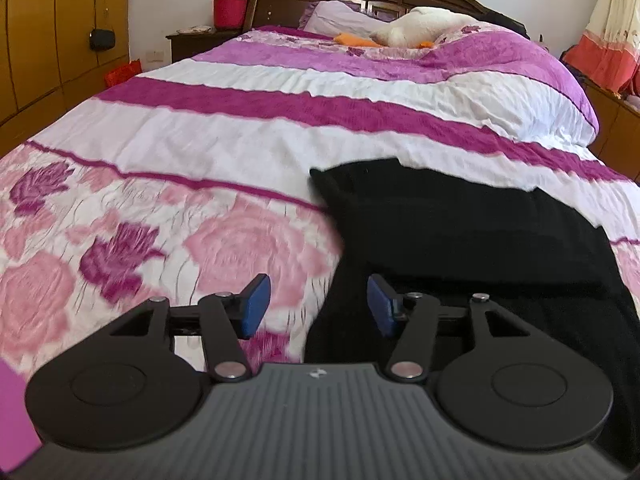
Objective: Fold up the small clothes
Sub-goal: 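Open both grippers and move them to the cardigan's hem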
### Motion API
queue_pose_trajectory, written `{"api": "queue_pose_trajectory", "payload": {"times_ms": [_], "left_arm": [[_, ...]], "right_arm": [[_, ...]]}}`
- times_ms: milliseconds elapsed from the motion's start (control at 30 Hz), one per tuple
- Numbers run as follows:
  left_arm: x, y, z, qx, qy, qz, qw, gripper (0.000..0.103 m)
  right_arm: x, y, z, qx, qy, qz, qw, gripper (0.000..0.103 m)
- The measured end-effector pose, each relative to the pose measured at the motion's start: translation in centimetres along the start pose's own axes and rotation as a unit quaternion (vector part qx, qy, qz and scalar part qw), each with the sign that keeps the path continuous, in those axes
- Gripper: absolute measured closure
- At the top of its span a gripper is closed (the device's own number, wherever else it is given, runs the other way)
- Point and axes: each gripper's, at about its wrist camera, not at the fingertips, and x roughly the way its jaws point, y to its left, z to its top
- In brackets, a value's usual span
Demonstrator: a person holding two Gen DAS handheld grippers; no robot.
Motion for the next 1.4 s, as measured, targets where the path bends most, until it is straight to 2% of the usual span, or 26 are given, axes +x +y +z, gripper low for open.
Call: {"api": "queue_pose_trajectory", "payload": {"times_ms": [133, 400, 633, 967, 1133, 1400], "left_arm": [[-2.6, -0.1, -1.7, -0.004, 0.007, -0.008, 0.9999, 0.041], [-6.5, -0.4, -5.3, -0.012, 0.023, -0.021, 0.9994, 0.038], [-8.7, 0.2, -9.1, -0.024, 0.038, -0.022, 0.9988, 0.037], [-8.7, 0.8, -14.0, -0.032, 0.08, -0.039, 0.9955, 0.036], [-8.2, -0.1, -15.8, -0.011, 0.091, -0.041, 0.995, 0.035], [-8.0, -1.7, -17.9, 0.037, 0.098, -0.059, 0.9927, 0.029]], "right_arm": [[-2.5, 0.2, -0.8, 0.011, 0.008, 0.012, 1.0, 0.06], [-7.9, 0.9, -2.8, 0.009, 0.007, 0.009, 1.0, 0.06], [-10.9, 0.4, -6.2, 0.022, 0.016, 0.008, 1.0, 0.06], [-10.8, -0.2, -11.5, 0.017, 0.059, -0.041, 0.997, 0.06], [-10.6, -0.8, -13.1, 0.012, 0.071, -0.059, 0.996, 0.06], [-10.2, -0.9, -14.6, 0.016, 0.082, -0.046, 0.995, 0.059]]}}
